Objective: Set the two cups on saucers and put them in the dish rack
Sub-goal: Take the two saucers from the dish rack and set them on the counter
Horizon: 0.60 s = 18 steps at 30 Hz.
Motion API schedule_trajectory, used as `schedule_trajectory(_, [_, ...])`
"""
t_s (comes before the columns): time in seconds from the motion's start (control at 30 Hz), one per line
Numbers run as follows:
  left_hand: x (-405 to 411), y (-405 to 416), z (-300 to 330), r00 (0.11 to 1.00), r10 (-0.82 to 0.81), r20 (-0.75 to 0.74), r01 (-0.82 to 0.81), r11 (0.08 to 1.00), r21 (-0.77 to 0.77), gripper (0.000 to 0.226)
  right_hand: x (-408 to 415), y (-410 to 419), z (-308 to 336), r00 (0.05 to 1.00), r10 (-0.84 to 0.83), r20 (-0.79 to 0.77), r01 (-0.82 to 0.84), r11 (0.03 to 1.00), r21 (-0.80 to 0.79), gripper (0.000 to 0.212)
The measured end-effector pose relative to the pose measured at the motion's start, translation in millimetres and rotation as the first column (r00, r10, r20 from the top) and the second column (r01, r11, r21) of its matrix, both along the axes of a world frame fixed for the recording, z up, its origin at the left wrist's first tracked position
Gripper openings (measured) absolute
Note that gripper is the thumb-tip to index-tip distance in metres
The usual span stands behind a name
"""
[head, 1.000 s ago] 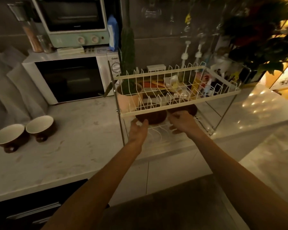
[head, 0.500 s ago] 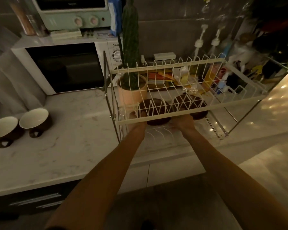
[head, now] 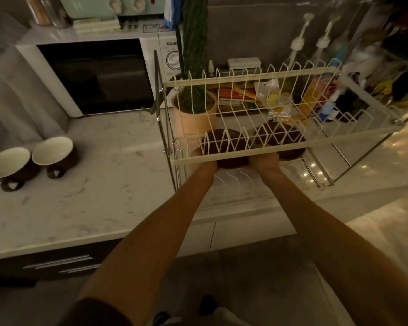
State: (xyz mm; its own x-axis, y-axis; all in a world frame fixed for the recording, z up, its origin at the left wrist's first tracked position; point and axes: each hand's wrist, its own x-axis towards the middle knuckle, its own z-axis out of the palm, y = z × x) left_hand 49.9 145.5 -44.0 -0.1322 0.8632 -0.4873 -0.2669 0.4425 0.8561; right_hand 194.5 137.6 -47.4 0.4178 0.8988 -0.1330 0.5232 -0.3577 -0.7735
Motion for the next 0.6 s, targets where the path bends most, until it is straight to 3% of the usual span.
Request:
schedule_trajectory(0.07, [5,-8,11,0.999,0.036,0.029,-0.036,0.999,-0.009,0.027,-3,-11,11,1.0,-0.015,-0.025,0.015,1.0,-0.001,0.03])
schedule_trajectory(0.17, [5,-17,11,0.996,0.021,-0.082,-0.024,0.999,-0.034,0.032,4,-23,16,0.992,-0.061,-0.114,0.063,0.998,0.022,0.035])
schedule_trajectory(0.27, [5,-33,15,0.986,-0.055,-0.16,0.059,0.998,0.021,0.051,19,-31,17,0.987,-0.028,-0.159,0.028,1.0,-0.005,0.038])
schedule_trajectory(0.33, [5,-50,24,0.989,-0.082,-0.124,0.09,0.994,0.06,0.057,26,-41,20,0.986,0.001,-0.169,-0.001,1.0,0.004,0.042])
schedule_trajectory(0.47, [3,-91,39,0.987,-0.153,0.049,0.151,0.987,0.054,0.059,24,-72,40,0.982,-0.009,-0.187,0.003,0.999,-0.032,0.024])
schedule_trajectory(0.6, [-8,-130,51,0.966,-0.227,0.124,0.223,0.974,0.042,0.066,30,-99,49,0.982,0.029,-0.188,-0.042,0.997,-0.065,0.013])
